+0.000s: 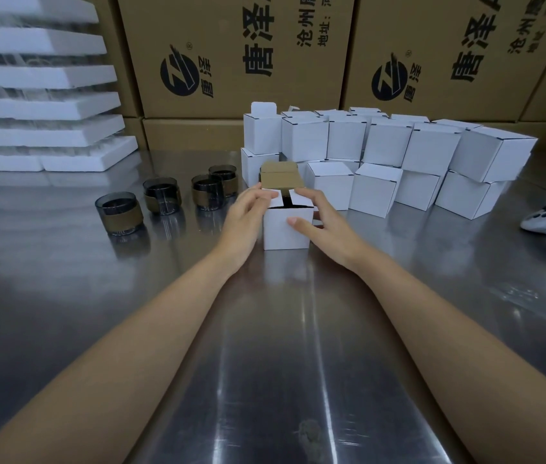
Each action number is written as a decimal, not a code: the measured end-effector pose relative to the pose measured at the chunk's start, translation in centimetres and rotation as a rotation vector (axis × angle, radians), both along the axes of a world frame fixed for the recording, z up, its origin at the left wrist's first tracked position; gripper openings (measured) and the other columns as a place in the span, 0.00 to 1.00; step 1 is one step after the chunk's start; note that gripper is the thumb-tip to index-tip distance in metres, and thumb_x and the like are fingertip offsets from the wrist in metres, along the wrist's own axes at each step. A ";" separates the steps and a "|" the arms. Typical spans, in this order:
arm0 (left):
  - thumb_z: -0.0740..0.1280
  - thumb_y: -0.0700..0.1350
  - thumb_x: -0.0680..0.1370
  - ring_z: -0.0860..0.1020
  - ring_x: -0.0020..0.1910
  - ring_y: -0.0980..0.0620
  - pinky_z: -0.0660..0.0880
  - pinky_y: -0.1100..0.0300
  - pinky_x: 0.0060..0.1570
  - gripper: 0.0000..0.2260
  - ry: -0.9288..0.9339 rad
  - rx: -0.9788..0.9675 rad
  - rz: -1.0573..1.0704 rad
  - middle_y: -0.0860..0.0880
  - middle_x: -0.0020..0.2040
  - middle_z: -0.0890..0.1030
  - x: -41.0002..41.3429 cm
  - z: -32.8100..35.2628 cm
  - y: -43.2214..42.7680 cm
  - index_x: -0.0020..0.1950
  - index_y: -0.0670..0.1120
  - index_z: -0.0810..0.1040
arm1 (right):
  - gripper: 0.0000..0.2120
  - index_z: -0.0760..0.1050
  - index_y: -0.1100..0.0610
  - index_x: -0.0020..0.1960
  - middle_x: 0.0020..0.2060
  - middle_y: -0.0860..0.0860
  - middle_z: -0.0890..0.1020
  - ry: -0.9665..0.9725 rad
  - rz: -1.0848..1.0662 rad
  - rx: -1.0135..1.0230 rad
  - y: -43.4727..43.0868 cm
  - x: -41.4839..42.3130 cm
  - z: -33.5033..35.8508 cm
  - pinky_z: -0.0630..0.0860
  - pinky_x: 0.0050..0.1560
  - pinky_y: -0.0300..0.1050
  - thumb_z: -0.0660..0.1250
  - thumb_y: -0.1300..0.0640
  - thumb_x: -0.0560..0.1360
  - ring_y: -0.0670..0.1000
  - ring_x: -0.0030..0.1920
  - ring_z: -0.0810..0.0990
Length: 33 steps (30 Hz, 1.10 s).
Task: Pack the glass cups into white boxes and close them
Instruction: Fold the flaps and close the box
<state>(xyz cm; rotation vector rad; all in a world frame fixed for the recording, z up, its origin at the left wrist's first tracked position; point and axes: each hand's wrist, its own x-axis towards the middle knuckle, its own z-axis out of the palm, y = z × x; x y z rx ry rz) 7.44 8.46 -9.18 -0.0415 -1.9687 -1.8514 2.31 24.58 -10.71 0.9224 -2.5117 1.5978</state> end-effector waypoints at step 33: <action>0.59 0.47 0.81 0.74 0.65 0.47 0.68 0.51 0.67 0.05 -0.113 0.078 -0.072 0.47 0.63 0.77 0.4 0.2 -0.2 0.52 0.53 0.75 | 0.22 0.66 0.43 0.70 0.61 0.39 0.75 -0.252 0.055 -0.289 -0.6 0.6 0.7 0.71 0.54 0.33 0.65 0.49 0.77 0.37 0.61 0.73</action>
